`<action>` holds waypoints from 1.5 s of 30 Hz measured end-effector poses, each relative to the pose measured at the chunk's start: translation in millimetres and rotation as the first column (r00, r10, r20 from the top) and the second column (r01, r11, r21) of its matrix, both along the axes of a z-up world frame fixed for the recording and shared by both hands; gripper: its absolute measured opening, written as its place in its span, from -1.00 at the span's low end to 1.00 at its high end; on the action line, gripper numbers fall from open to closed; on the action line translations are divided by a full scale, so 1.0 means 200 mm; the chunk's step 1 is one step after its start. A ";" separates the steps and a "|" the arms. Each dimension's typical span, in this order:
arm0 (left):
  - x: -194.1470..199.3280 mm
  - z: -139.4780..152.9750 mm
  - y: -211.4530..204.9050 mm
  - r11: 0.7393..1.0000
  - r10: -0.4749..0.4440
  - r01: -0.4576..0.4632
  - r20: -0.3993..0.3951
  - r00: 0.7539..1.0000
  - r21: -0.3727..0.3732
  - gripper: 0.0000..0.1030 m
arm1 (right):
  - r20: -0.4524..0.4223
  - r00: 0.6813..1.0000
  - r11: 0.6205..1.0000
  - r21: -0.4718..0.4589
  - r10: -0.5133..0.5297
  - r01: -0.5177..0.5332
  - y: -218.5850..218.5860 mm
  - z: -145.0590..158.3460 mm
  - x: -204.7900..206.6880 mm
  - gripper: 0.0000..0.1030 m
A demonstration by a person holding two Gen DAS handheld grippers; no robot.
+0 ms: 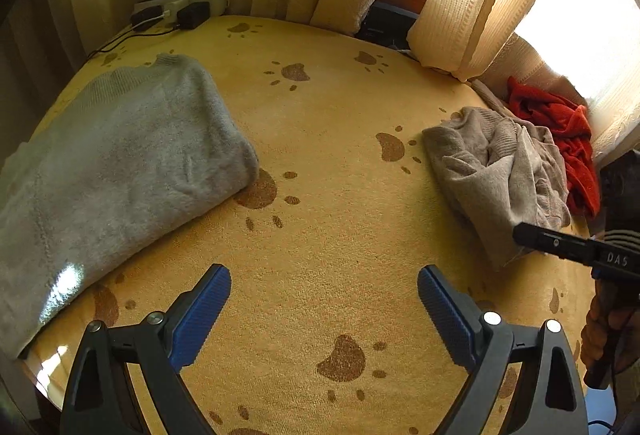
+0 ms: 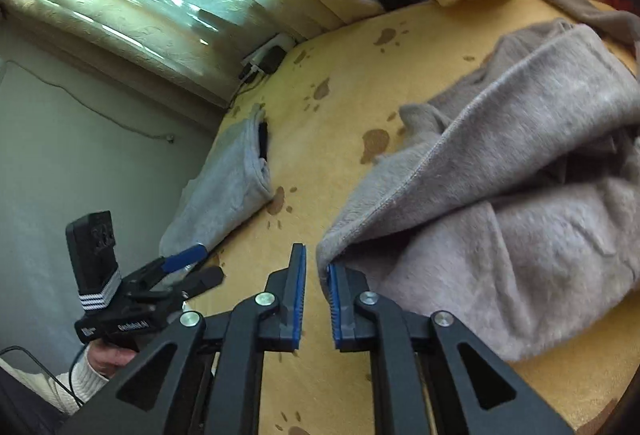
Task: Fold clothes
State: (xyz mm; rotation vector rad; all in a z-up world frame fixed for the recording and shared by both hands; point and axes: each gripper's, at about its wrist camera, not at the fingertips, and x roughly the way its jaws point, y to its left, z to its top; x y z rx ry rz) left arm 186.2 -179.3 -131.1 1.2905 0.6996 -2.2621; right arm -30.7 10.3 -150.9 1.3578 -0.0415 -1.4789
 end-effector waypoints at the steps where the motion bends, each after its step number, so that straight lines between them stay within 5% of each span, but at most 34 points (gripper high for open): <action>1: 0.00 0.00 0.01 1.000 -0.010 0.010 -0.005 1.000 -0.005 0.87 | -0.003 1.000 1.000 0.011 -0.009 0.009 0.04 -0.02 0.00 -0.28; 4: -0.04 0.02 0.07 0.993 -0.087 0.085 -0.019 0.996 -0.079 0.87 | -0.002 0.998 0.998 0.002 -0.062 0.062 0.19 -0.03 -0.01 0.22; 5: -0.05 0.02 0.10 0.988 -0.116 0.113 -0.023 0.993 -0.108 0.87 | -0.007 0.996 0.996 -0.007 -0.094 0.094 0.24 -0.02 -0.02 0.56; 8: -0.14 0.05 0.25 0.920 -0.286 0.274 -0.002 0.958 -0.279 0.87 | -0.009 0.980 0.980 -0.019 -0.200 0.200 0.39 0.01 -0.07 0.67; 13: -0.31 0.02 0.56 0.666 -0.520 0.530 0.182 0.834 -0.525 0.87 | 0.049 0.952 0.952 -0.024 -0.304 0.305 0.54 0.00 -0.15 0.67; 19: -0.48 -0.07 0.87 0.438 -0.650 0.640 0.270 0.711 -0.631 0.87 | 0.097 0.908 0.911 -0.034 -0.407 0.412 0.67 -0.03 -0.22 0.67; 21: -0.52 -0.12 1.01 0.319 -0.678 0.650 0.314 0.665 -0.690 0.87 | 0.114 0.888 0.892 -0.028 -0.445 0.451 0.71 -0.05 -0.24 0.67; 24: -0.58 -0.24 1.18 0.103 -0.687 0.659 0.426 0.588 -0.745 0.87 | 0.139 0.854 0.862 -0.003 -0.502 0.507 0.79 -0.09 -0.27 0.67; 26: -0.65 -0.32 1.25 0.031 -0.685 0.678 0.478 0.550 -0.735 0.87 | 0.155 0.832 0.843 0.008 -0.533 0.538 0.85 -0.12 -0.28 0.67; 28: -0.73 -0.37 1.28 0.021 -0.685 0.695 0.497 0.533 -0.718 0.87 | 0.161 0.814 0.827 0.017 -0.558 0.563 0.91 -0.14 -0.30 0.67; 30: -0.81 -0.37 1.29 0.044 -0.684 0.697 0.487 0.543 -0.716 0.87 | 0.163 0.800 0.813 0.022 -0.577 0.582 0.96 -0.15 -0.31 0.67; 33: -0.93 -0.35 1.28 0.111 -0.687 0.697 0.453 0.569 -0.708 0.79 | 0.168 0.783 0.796 0.028 -0.600 0.604 1.04 -0.17 -0.34 0.67; 34: -0.96 -0.34 1.27 0.139 -0.689 0.701 0.440 0.575 -0.699 0.51 | 0.169 0.776 0.791 0.031 -0.607 0.611 1.07 -0.17 -0.35 0.67; 38: -1.05 -0.32 1.19 0.271 -0.689 0.726 0.400 0.605 -0.632 -0.48 | 0.174 0.761 0.776 0.033 -0.625 0.630 1.13 -0.19 -0.38 0.67; 40: -1.05 -0.30 1.14 0.349 -0.687 0.713 0.351 0.636 -0.608 -0.58 | 0.158 0.763 0.776 0.033 -0.627 0.630 1.14 -0.18 -0.41 0.67; 45: -1.04 -0.10 0.93 0.639 -0.627 0.588 0.107 0.772 -0.496 -0.64 | 0.080 0.779 0.783 0.038 -0.621 0.621 1.13 -0.14 -0.48 0.67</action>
